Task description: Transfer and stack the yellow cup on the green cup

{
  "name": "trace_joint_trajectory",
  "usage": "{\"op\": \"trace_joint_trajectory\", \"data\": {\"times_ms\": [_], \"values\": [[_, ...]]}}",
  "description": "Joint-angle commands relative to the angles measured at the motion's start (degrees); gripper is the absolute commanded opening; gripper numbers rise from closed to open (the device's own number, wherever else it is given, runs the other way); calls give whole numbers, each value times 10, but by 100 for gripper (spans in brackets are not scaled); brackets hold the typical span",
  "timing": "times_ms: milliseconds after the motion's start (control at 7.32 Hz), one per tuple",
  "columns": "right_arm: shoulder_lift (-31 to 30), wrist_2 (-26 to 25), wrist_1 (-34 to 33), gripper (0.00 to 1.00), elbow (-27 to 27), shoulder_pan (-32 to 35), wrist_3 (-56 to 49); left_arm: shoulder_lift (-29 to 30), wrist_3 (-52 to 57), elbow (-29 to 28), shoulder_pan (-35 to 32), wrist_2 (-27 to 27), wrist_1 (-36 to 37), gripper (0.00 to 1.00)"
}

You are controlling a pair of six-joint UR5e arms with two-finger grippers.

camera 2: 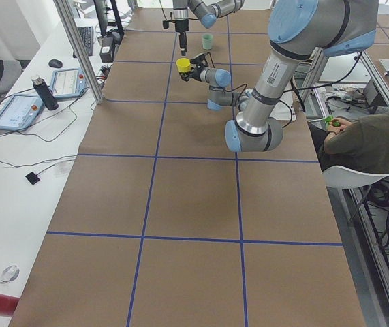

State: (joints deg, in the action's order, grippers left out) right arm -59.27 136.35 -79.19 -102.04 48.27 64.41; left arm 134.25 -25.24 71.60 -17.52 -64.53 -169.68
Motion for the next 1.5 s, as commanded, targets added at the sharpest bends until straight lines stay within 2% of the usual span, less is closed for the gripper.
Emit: {"op": "trace_joint_trajectory", "data": {"times_ms": [0, 273, 410, 546, 956, 1093, 1366], "values": [[0, -1, 0, 99, 2, -10, 1, 0, 69, -1, 11, 9, 0, 0], [-1, -1, 0, 99, 5, -19, 2, 0, 70, -1, 11, 9, -1, 0], [0, -2, 0, 92, 5, -26, 3, 1, 69, -1, 12, 9, -1, 0], [0, -3, 1, 79, 4, -27, 5, -2, 69, -1, 12, 9, -1, 0], [1, -35, 18, 73, 3, -36, 6, -1, 67, -1, 17, 9, -2, 0], [2, -50, 18, 69, 0, -43, 5, -1, 67, -1, 17, 9, -1, 0], [10, -54, 18, 54, 1, -43, 5, -2, 68, -1, 18, 8, -1, 0]]}}
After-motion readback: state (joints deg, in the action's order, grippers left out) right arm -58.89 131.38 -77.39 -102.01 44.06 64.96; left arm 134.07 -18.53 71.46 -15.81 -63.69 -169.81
